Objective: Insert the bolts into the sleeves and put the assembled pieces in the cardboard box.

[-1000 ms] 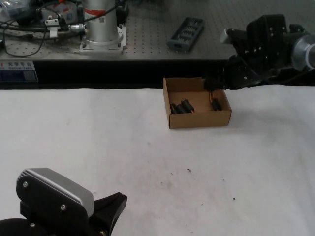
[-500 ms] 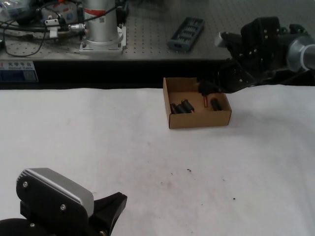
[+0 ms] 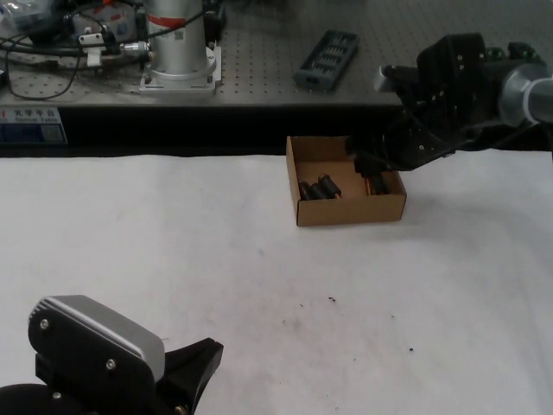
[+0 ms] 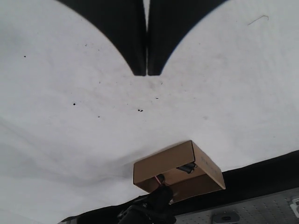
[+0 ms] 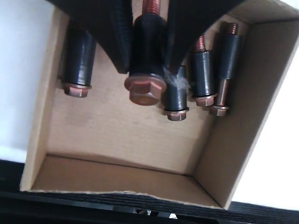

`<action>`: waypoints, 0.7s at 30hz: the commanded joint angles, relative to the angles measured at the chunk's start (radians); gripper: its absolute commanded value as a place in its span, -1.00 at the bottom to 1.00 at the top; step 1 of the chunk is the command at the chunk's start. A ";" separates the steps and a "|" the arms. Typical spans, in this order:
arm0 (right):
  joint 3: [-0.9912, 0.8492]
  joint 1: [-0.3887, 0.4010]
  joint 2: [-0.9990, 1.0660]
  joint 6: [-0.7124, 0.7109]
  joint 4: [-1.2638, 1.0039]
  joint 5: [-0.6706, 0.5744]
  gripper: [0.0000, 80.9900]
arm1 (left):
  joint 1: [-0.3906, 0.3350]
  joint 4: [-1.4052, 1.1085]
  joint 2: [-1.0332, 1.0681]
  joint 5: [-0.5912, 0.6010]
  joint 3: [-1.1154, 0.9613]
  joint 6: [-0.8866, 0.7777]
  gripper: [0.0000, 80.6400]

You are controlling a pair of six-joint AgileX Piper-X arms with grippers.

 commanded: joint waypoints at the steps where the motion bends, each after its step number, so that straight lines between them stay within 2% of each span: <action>1: -0.016 0.002 0.009 -0.028 0.010 -0.006 -0.87 | -0.001 -0.014 -0.006 -0.016 -0.002 0.012 -0.98; 21: -0.016 0.004 0.020 -0.022 0.024 0.002 -0.87 | -0.001 -0.014 -0.006 -0.016 -0.002 0.012 -0.98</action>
